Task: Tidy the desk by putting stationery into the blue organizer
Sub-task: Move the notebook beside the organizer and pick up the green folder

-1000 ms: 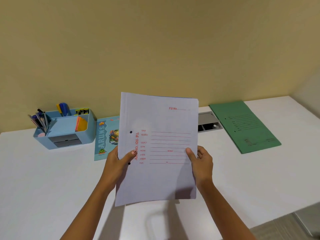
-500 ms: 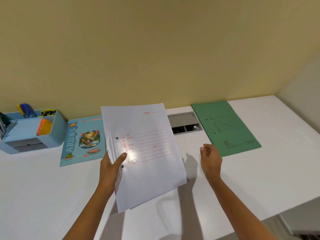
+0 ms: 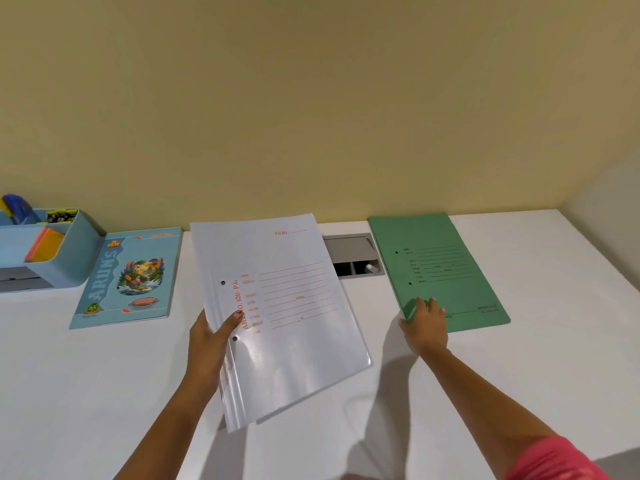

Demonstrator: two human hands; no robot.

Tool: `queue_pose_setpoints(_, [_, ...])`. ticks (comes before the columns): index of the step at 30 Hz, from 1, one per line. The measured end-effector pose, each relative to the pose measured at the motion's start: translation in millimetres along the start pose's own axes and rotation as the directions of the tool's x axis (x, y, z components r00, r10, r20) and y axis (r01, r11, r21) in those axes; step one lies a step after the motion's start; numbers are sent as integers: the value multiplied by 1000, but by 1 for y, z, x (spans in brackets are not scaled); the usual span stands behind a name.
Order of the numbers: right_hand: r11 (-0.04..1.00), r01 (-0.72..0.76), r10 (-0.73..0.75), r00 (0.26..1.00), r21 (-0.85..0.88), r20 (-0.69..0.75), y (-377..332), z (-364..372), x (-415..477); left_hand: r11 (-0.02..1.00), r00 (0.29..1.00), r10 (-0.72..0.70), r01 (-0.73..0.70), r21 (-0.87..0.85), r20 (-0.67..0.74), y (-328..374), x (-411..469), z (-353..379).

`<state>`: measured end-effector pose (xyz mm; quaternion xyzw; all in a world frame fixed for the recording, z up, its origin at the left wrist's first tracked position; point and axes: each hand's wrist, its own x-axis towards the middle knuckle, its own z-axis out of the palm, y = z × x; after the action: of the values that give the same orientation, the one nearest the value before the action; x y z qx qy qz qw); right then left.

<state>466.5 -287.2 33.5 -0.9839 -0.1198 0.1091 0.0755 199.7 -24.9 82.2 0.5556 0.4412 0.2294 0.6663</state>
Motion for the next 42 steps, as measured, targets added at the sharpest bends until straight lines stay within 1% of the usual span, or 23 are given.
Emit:
queue_pose_setpoints(4, [999,-16,19,998,-44,67,13,9,2,1000,1000,-25,25,-11,-18,-7,-5,8])
queue_pose_setpoints(7, [982,17,2,995,-190,98,16,14,5,999,999,-29,28,-17,-37,-11,-7,13])
queue_pose_setpoints(10, [948,72,-55,997,-310,63,13,14,8,999,998,-42,41,-18,-52,-14,-9,16])
queue_pose_setpoints(12, [912,132,-126,991,-388,41,13,8,11,998,997,-55,54,-18,-55,-16,-9,18])
queue_pose_setpoints(15, [893,150,-156,988,-425,22,9,-14,9,998,997,-60,59,-7,-47,-18,-11,22])
queue_pose_setpoints(18, [929,114,-137,990,-351,-41,4,-40,-2,998,998,-56,56,-5,-33,-20,-11,27])
queue_pose_setpoints(20, [968,100,-138,978,-231,-155,0,-56,-13,998,998,-57,57,1,-29,-21,-13,30])
queue_pose_setpoints(22, [989,109,-134,950,-104,-282,-6,-73,-27,998,998,-60,60,2,-21,-21,-14,33])
queue_pose_setpoints(24, [991,125,-132,930,-41,-342,-16,-89,-42,998,998,-59,59,5,-9,-22,-15,36])
queue_pose_setpoints(25, [990,133,-139,932,-39,-335,-23,-95,-51,998,998,-60,60,9,-5,-22,-16,37])
queue_pose_setpoints(28, [987,160,-162,965,-27,-205,-52,-104,-76,998,998,-66,66,11,2,-22,-16,41])
queue_pose_setpoints(29, [984,172,-176,968,-36,-180,-63,-102,-84,998,998,-69,69,13,3,-22,-16,43])
queue_pose_setpoints(30, [975,210,-220,958,-74,-183,-74,-98,-95,997,997,-75,75,14,1,-22,-16,45])
queue_pose_setpoints(33, [900,379,-429,857,-216,-286,-101,-80,-127,995,995,-102,102,10,1,-23,-16,48])
queue_pose_setpoints(35, [853,464,-517,811,-237,-275,-109,-64,-142,993,993,-122,121,9,11,-25,-16,49])
queue_pose_setpoints(39, [796,551,-595,789,-252,-155,-117,-30,-164,984,985,-174,174,-28,23,-31,-16,49])
queue_pose_setpoints(42, [705,641,-672,740,-303,0,-113,-2,-177,976,977,-204,208,-59,70,-31,-18,54])
